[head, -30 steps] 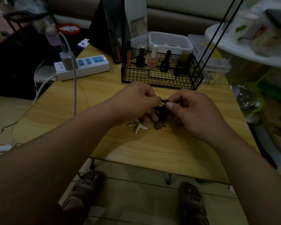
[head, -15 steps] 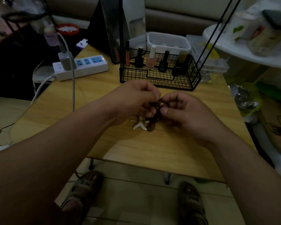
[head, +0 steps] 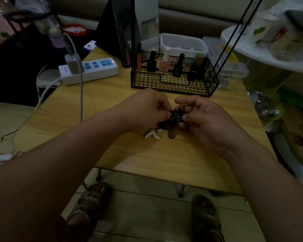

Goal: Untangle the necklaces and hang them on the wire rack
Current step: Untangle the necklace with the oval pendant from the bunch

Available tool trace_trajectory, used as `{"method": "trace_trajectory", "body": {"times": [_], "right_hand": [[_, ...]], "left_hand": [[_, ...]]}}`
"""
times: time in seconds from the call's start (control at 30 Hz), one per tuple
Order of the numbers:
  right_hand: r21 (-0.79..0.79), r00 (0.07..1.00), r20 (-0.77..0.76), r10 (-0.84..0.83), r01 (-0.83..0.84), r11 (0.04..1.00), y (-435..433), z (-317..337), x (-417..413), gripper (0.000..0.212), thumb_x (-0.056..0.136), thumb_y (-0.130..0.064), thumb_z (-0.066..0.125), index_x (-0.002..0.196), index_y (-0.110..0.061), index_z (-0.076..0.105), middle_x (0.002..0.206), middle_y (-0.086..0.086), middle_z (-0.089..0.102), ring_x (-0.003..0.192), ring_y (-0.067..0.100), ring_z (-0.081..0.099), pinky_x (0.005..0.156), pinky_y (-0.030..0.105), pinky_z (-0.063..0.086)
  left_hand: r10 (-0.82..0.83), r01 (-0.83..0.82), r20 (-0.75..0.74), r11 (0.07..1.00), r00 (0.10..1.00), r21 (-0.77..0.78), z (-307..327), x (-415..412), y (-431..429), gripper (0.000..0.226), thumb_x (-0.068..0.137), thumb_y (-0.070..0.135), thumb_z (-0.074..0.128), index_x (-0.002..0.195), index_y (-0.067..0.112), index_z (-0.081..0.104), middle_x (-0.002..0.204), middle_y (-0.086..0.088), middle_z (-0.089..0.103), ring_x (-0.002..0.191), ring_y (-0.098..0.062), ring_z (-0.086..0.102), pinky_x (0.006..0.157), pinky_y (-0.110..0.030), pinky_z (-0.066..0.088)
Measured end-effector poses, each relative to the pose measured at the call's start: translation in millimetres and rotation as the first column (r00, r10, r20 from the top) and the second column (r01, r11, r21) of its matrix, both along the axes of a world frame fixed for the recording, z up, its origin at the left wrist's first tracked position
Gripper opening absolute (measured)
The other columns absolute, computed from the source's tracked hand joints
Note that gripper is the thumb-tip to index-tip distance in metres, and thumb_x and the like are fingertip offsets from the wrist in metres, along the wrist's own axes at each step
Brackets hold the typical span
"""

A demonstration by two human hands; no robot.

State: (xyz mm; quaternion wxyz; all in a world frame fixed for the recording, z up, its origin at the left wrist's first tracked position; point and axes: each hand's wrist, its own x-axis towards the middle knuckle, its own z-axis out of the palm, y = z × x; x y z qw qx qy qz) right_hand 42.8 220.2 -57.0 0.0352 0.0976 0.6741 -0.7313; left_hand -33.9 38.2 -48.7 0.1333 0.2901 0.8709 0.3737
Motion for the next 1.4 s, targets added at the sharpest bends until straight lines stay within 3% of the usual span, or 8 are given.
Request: {"method": "trace_trajectory", "body": {"times": [0.13, 0.37, 0.47, 0.53, 0.7, 0.9, 1.13, 1.4], "right_hand": [[0.115, 1.0, 0.007, -0.019, 0.018, 0.993, 2, -1, -2, 0.045, 0.091, 0.019, 0.046, 0.116, -0.012, 0.067, 0.11, 0.015, 0.07, 0.092, 0.023, 0.069, 0.075, 0.031, 0.055], [0.456, 0.999, -0.037, -0.023, 0.037, 0.889, 1, 4, 3, 0.039, 0.092, 0.003, 0.058, 0.114, -0.027, 0.07, 0.111, -0.004, 0.075, 0.106, 0.011, 0.07, 0.089, 0.035, 0.055], [0.485, 0.994, -0.064, 0.091, -0.049, 0.873, -2, 10, 7, 0.033, 0.096, -0.007, 0.065, 0.121, -0.027, 0.068, 0.109, -0.007, 0.077, 0.102, 0.007, 0.072, 0.089, 0.03, 0.054], [0.507, 0.99, -0.078, 0.117, -0.062, 0.86, -4, 9, 7, 0.02, 0.097, -0.018, 0.07, 0.114, -0.027, 0.071, 0.104, -0.002, 0.078, 0.098, 0.015, 0.075, 0.093, 0.044, 0.057], [0.443, 0.989, -0.129, 0.076, -0.011, 0.897, -2, 12, 6, 0.004, 0.097, -0.019, 0.071, 0.1, -0.018, 0.072, 0.1, 0.013, 0.077, 0.096, 0.032, 0.074, 0.094, 0.055, 0.055], [0.198, 0.995, -0.097, 0.005, 0.014, 0.98, 6, 14, 5, 0.013, 0.098, 0.0, 0.061, 0.098, -0.012, 0.068, 0.082, 0.004, 0.071, 0.077, 0.014, 0.07, 0.069, 0.028, 0.056], [0.266, 0.989, -0.14, -0.038, 0.074, 0.961, 6, 14, 5, 0.017, 0.1, -0.003, 0.061, 0.099, -0.018, 0.07, 0.085, -0.002, 0.071, 0.083, 0.01, 0.07, 0.074, 0.028, 0.057], [0.42, 0.985, -0.165, -0.056, 0.121, 0.899, -1, 14, 5, 0.016, 0.101, -0.007, 0.061, 0.1, -0.022, 0.068, 0.091, 0.0, 0.072, 0.083, 0.007, 0.072, 0.077, 0.029, 0.057]], "left_hand": [[0.043, -0.048, 0.064, 0.995, 0.997, 0.083, 1, -4, -5, 0.005, 0.1, 0.028, 0.069, 0.095, 0.026, 0.071, 0.084, 0.008, 0.072, 0.068, 0.002, 0.066, 0.057, -0.019, 0.053], [0.015, -0.084, 0.256, 0.961, 0.967, 0.262, 9, -1, -6, 0.002, 0.101, 0.02, 0.068, 0.099, 0.018, 0.068, 0.086, 0.002, 0.072, 0.066, 0.002, 0.062, 0.055, -0.012, 0.046], [-0.063, -0.045, 0.28, 0.931, 0.958, 0.362, 14, 1, -6, 0.002, 0.101, 0.016, 0.066, 0.101, 0.016, 0.067, 0.092, -0.002, 0.076, 0.083, -0.008, 0.07, 0.075, -0.026, 0.059], [-0.109, -0.042, 0.313, 0.898, 0.943, 0.438, 17, 0, -5, 0.003, 0.102, 0.013, 0.063, 0.1, 0.014, 0.065, 0.093, -0.005, 0.075, 0.091, -0.017, 0.071, 0.087, -0.037, 0.059], [-0.138, -0.187, 0.482, 0.803, 0.865, 0.566, 22, -2, -4, 0.014, 0.103, 0.007, 0.051, 0.093, 0.014, 0.058, 0.079, -0.004, 0.063, 0.084, -0.022, 0.068, 0.085, -0.04, 0.059], [-0.16, -0.164, 0.532, 0.844, 0.832, 0.511, 18, -6, -8, 0.011, 0.095, 0.005, 0.055, 0.095, 0.015, 0.058, 0.077, 0.0, 0.053, 0.077, -0.016, 0.061, 0.082, -0.037, 0.058], [-0.004, -0.066, 0.322, 0.976, 0.947, 0.205, 15, -1, -5, 0.023, 0.096, -0.002, 0.061, 0.109, 0.017, 0.064, 0.089, -0.02, 0.069, 0.074, -0.021, 0.063, 0.06, -0.029, 0.051], [0.105, -0.142, 0.253, 0.981, 0.962, 0.132, 12, 1, 1, 0.019, 0.106, 0.026, 0.057, 0.091, 0.021, 0.068, 0.066, -0.002, 0.066, 0.059, -0.014, 0.067, 0.053, -0.025, 0.047]]}}
